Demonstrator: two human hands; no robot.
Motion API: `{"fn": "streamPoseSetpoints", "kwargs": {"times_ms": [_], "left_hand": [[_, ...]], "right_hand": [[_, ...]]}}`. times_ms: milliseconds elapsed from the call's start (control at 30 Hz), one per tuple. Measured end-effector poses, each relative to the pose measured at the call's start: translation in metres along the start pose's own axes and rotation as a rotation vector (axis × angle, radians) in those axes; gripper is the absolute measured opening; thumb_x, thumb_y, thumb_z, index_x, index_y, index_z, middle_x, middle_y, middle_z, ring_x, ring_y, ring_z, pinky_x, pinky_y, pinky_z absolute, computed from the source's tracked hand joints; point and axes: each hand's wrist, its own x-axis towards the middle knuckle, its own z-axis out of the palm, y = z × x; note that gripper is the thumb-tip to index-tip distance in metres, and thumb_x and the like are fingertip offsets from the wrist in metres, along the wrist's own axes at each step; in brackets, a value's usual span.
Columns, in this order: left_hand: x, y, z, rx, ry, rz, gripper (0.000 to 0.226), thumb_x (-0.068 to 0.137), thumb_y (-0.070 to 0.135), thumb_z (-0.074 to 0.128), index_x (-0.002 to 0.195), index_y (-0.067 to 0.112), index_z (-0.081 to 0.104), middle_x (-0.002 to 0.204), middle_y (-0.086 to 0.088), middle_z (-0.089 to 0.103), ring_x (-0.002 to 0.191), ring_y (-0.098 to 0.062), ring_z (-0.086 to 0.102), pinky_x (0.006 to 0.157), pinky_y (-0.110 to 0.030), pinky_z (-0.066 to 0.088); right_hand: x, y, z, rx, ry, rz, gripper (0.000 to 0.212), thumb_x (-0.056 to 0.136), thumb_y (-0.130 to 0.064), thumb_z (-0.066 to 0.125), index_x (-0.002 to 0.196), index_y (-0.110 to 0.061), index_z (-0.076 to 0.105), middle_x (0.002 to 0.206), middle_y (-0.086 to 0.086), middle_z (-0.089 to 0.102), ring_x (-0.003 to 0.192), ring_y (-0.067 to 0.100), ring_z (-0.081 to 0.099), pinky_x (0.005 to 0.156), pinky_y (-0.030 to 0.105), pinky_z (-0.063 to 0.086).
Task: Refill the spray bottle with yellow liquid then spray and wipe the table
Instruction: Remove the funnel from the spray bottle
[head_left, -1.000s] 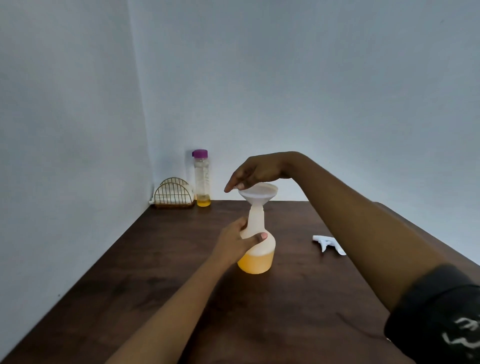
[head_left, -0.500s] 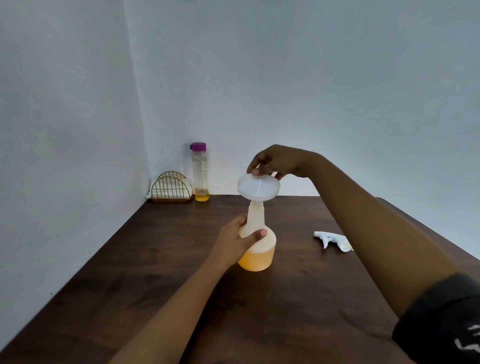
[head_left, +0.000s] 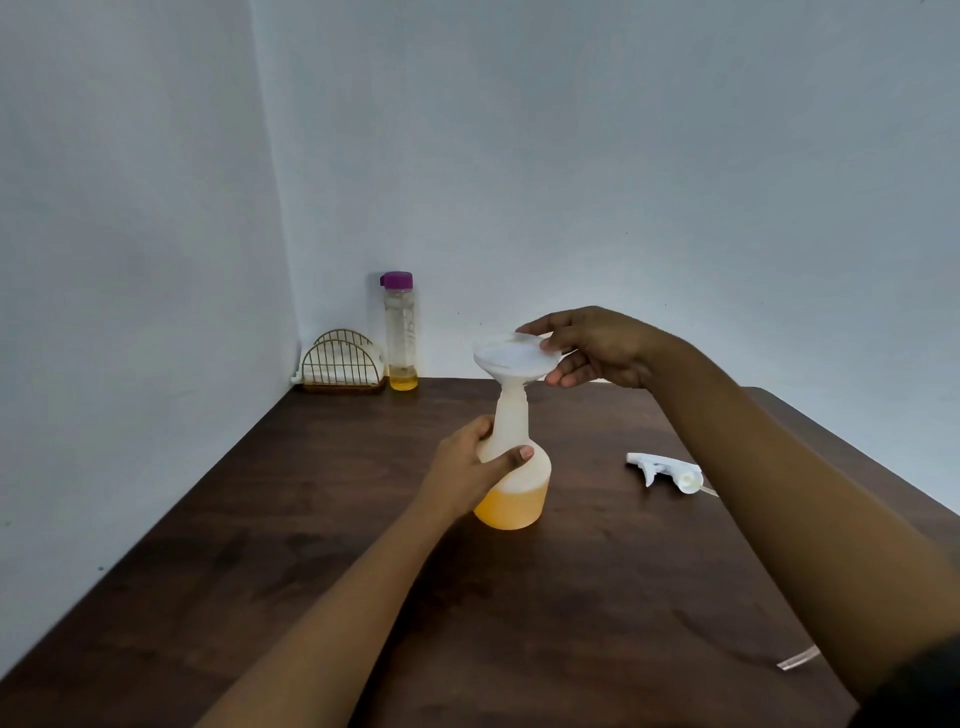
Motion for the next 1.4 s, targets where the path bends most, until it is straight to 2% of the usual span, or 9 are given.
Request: {"fn": "streamPoseSetpoints", "kwargs": {"times_ms": [167,333,567,800,1000,1100,1200,1400], "left_hand": [[0.0,0.0,0.0,0.006,-0.002,-0.011,0.059,0.081,0.049,0.064,0.131,0.021,0.048,0.128,0.0,0.056,0.11,-0.017,0.054,0.086,-0.032,0.049],[-0.001,0.0,0.0,-0.02,0.01,0.008,0.055,0.081,0.048,0.065,0.127,0.022,0.051,0.125,0.002,0.058,0.103,-0.012,0.054,0.074,-0.021,0.045],[-0.002,0.002,0.0,-0.02,0.006,0.007,0.057,0.081,0.048,0.065,0.129,0.021,0.05,0.125,0.001,0.058,0.106,-0.014,0.055,0.079,-0.025,0.046],[-0.001,0.002,-0.001,-0.018,-0.007,-0.001,0.058,0.081,0.048,0.065,0.13,0.019,0.05,0.127,0.001,0.058,0.111,-0.019,0.056,0.089,-0.037,0.051],[-0.001,0.001,0.001,-0.037,0.004,0.004,0.057,0.082,0.046,0.065,0.13,0.02,0.05,0.128,0.001,0.058,0.108,-0.015,0.056,0.084,-0.029,0.048],[-0.001,0.001,0.0,-0.036,0.0,0.008,0.055,0.081,0.047,0.065,0.128,0.021,0.051,0.126,0.001,0.059,0.105,-0.013,0.056,0.08,-0.025,0.047],[-0.002,0.002,0.001,-0.016,-0.002,-0.003,0.06,0.082,0.048,0.064,0.132,0.019,0.048,0.13,0.0,0.056,0.111,-0.016,0.055,0.083,-0.027,0.048],[-0.002,0.004,0.0,0.004,0.001,-0.012,0.065,0.082,0.047,0.063,0.136,0.016,0.045,0.134,-0.002,0.054,0.116,-0.02,0.053,0.091,-0.034,0.049]], "right_hand": [[-0.008,-0.009,0.008,-0.106,0.105,-0.096,0.033,0.088,0.002,0.044,0.114,-0.01,0.062,0.069,0.01,0.07,0.055,0.02,0.068,0.05,0.023,0.054],[-0.012,-0.014,0.017,-0.181,0.14,-0.083,0.035,0.088,0.004,0.042,0.116,-0.009,0.059,0.073,0.016,0.068,0.053,0.02,0.069,0.049,0.023,0.054],[-0.01,-0.011,0.021,-0.171,0.183,-0.03,0.031,0.087,0.007,0.041,0.101,-0.008,0.064,0.056,0.008,0.069,0.05,0.016,0.068,0.049,0.022,0.055],[-0.008,-0.013,0.025,-0.21,0.233,-0.037,0.034,0.086,0.009,0.037,0.104,-0.006,0.062,0.05,0.007,0.066,0.046,0.016,0.066,0.047,0.022,0.055],[-0.008,-0.015,0.028,-0.215,0.241,-0.025,0.034,0.086,0.01,0.037,0.103,-0.004,0.062,0.054,0.011,0.067,0.045,0.016,0.066,0.044,0.021,0.053],[-0.011,-0.016,0.025,-0.147,0.22,-0.001,0.032,0.086,0.009,0.039,0.105,-0.003,0.062,0.066,0.016,0.068,0.048,0.016,0.067,0.046,0.02,0.054],[-0.013,-0.016,0.016,-0.017,0.27,-0.018,0.029,0.088,0.007,0.041,0.107,-0.001,0.062,0.075,0.018,0.067,0.05,0.017,0.068,0.046,0.02,0.052],[-0.015,-0.021,0.01,0.018,0.316,-0.098,0.025,0.087,0.006,0.044,0.091,-0.007,0.064,0.063,0.011,0.068,0.049,0.018,0.067,0.045,0.02,0.052]]}}
